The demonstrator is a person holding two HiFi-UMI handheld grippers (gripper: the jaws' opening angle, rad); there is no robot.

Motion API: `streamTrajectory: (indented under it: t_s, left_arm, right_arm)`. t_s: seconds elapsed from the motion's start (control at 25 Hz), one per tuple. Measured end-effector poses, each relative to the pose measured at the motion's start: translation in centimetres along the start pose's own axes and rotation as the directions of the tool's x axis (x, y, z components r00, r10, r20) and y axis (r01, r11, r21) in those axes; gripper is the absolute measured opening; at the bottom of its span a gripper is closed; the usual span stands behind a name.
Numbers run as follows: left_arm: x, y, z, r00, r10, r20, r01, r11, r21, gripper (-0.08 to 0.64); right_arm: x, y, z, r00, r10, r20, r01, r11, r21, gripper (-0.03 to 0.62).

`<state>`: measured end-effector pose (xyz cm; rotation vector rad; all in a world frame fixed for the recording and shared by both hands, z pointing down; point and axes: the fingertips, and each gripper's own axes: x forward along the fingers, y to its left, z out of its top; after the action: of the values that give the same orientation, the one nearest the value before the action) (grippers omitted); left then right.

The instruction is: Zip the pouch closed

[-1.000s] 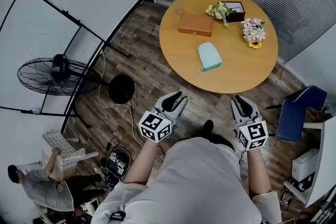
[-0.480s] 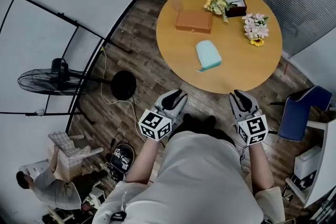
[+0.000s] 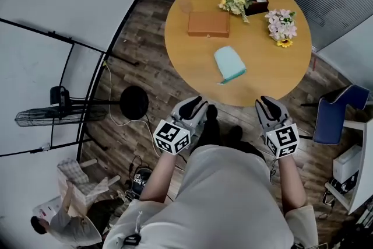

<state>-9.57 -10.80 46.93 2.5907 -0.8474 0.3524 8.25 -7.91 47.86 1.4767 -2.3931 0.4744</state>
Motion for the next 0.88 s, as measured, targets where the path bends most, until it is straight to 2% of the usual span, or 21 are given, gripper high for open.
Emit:
streamTrajectory:
  t_s: [0.24,0.44,0.64,0.88]
  left_arm:
    - [2.4,5.0,0.8,0.996,-0.072,-0.048,0.073,0.997,0.022,0.106]
    - [4.7,8.1,0.3,0.985,-0.138,-0.105,0.143,0.989,0.043,0.106]
    - [7.5,10.0,-1.7,0.958,-0.221,-0.185,0.235,0.97,0.06,0.106]
    - [11.3,11.2,-4.6,0.908,-0.325,-0.263,0.353,0.933,0.066,0.106]
  right_arm:
    - [4.2,-0.4,1.0,0.999,-0.047,-0.028,0.048,0.999,0.014,0.072]
    - [7.8,-0.7,0.9,0.995,-0.078,-0.054,0.08,0.996,0.034,0.072]
    - [11.0,-1.3,-0.4,0.989,-0.106,-0.099,0.113,0.992,0.063,0.072]
    - [14.6,-2.0,-4.0,0.978,-0.123,-0.166,0.14,0.985,0.098,0.072]
